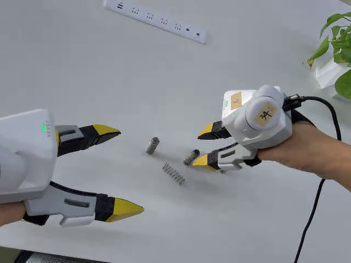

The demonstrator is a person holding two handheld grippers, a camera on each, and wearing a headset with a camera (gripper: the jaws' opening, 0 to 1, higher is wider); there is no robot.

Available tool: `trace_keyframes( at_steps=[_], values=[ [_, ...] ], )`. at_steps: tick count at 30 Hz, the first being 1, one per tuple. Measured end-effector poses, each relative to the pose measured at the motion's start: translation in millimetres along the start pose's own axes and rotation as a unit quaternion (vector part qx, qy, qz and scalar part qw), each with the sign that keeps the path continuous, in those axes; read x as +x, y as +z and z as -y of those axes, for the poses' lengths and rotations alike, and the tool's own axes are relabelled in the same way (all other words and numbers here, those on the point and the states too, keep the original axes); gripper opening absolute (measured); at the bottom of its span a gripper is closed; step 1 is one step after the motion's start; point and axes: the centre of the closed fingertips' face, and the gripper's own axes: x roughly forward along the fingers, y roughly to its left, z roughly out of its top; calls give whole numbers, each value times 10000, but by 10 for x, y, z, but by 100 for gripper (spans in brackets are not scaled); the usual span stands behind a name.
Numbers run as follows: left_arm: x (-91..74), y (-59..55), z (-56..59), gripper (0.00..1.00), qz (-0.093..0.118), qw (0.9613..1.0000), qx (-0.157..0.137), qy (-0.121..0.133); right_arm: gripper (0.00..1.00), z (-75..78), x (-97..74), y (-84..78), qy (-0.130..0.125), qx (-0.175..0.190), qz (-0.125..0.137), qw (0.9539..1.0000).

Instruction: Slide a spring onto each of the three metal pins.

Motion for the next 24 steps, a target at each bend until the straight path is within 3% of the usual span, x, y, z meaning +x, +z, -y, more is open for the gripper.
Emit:
trace_keyframes(
  at_steps=[13, 24],
  values=[
    [-33, 23, 71, 76, -204, 9996, 175, 55, 52, -92, -287, -71, -258, 356, 619, 9971],
    [-20, 55, 147, 74, -478, 9977, 475, 84, 68, -250, -574, -191, -463, 692, 1342, 9874]
  ],
)
